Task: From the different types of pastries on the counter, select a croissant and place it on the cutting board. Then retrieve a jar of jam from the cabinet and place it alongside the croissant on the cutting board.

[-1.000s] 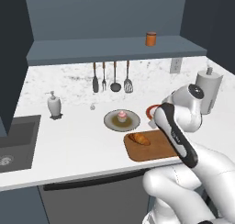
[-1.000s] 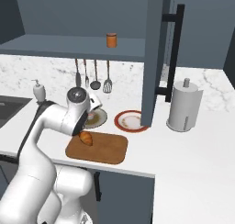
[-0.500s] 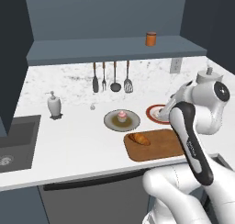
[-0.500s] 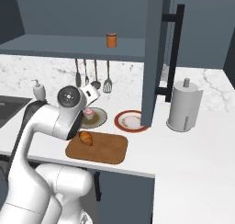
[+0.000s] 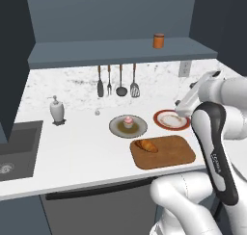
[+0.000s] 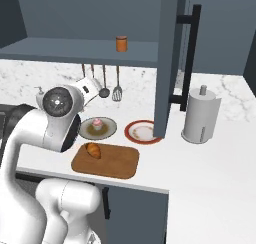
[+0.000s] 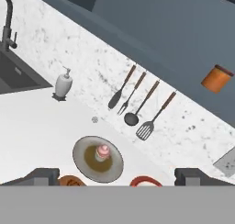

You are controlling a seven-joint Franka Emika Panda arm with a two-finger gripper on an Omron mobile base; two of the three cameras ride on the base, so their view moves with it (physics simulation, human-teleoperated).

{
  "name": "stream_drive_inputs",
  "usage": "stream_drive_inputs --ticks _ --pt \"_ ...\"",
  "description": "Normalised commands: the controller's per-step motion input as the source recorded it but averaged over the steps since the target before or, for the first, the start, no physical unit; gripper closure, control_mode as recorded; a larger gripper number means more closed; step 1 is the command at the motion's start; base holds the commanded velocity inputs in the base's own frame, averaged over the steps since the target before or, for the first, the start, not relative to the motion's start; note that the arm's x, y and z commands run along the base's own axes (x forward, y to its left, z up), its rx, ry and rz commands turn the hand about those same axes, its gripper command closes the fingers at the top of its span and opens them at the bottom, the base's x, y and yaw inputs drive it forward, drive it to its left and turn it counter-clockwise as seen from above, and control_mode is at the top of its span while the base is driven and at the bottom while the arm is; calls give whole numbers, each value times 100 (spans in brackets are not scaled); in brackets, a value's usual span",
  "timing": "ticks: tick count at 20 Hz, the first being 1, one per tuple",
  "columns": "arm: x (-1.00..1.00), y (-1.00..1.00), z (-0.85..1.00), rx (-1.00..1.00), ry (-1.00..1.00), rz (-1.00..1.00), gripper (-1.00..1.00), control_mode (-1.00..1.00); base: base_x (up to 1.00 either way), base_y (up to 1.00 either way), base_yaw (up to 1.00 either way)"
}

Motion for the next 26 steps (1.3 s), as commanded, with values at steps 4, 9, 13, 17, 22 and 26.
stream_drive_inputs --ticks 4,9,13,17,22,26 --pt "-55 0 60 2 -12 0 -100 -100 0 0 0" --pt "-30 0 60 2 -10 -1 -100 -100 0 0 0" --pt "0 0 61 1 -5 -8 -100 -100 0 0 0" --pt "0 0 36 5 0 -19 -100 -100 0 0 0" --pt "4 0 7 4 -4 -17 -100 -100 0 0 0" --pt "5 0 0 4 -4 -4 -100 -100 0 0 0"
